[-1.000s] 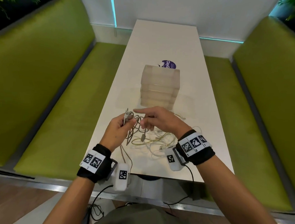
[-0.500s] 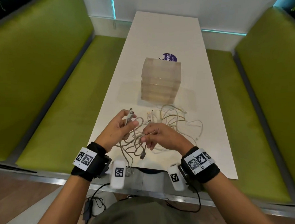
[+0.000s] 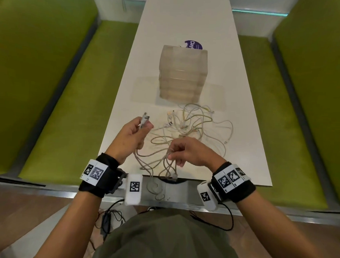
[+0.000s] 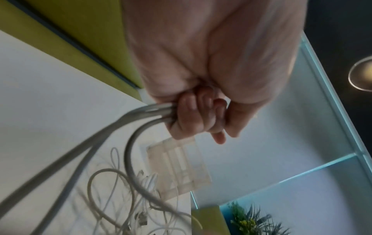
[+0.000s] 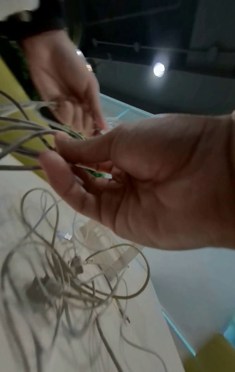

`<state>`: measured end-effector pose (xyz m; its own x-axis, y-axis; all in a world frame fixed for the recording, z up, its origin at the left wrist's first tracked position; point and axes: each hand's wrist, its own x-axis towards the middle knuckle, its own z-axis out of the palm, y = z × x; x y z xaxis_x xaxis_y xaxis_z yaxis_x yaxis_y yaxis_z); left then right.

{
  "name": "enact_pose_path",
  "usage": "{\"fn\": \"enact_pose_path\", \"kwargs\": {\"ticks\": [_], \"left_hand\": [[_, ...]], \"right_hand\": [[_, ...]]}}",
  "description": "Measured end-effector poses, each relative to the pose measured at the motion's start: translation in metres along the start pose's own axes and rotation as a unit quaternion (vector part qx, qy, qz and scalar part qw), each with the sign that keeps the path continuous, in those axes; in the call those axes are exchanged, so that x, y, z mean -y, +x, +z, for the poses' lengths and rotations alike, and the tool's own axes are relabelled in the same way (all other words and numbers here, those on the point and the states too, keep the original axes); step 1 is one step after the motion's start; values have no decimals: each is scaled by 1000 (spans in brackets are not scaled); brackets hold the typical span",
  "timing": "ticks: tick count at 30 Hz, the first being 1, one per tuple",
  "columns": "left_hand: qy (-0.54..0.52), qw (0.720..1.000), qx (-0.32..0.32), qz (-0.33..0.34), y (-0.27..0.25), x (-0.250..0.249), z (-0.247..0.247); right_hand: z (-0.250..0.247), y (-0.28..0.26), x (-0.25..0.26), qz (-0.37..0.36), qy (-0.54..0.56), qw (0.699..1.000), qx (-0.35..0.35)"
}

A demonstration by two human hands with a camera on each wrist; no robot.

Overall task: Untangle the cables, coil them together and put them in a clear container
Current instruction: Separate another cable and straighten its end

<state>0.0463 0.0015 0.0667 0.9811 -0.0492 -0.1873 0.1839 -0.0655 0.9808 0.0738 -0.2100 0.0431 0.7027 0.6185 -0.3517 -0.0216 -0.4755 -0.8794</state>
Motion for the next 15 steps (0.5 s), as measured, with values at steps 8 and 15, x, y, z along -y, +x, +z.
{"fn": "enact_pose_path", "kwargs": {"ticks": [8, 15], "left_hand": [[-43, 999, -20, 16, 4, -5, -1], [-64, 997, -34, 22, 5, -12, -3]], "right_hand": [[26, 2, -39, 74, -115, 988, 68], [26, 1, -52, 117, -175, 969, 132]]}}
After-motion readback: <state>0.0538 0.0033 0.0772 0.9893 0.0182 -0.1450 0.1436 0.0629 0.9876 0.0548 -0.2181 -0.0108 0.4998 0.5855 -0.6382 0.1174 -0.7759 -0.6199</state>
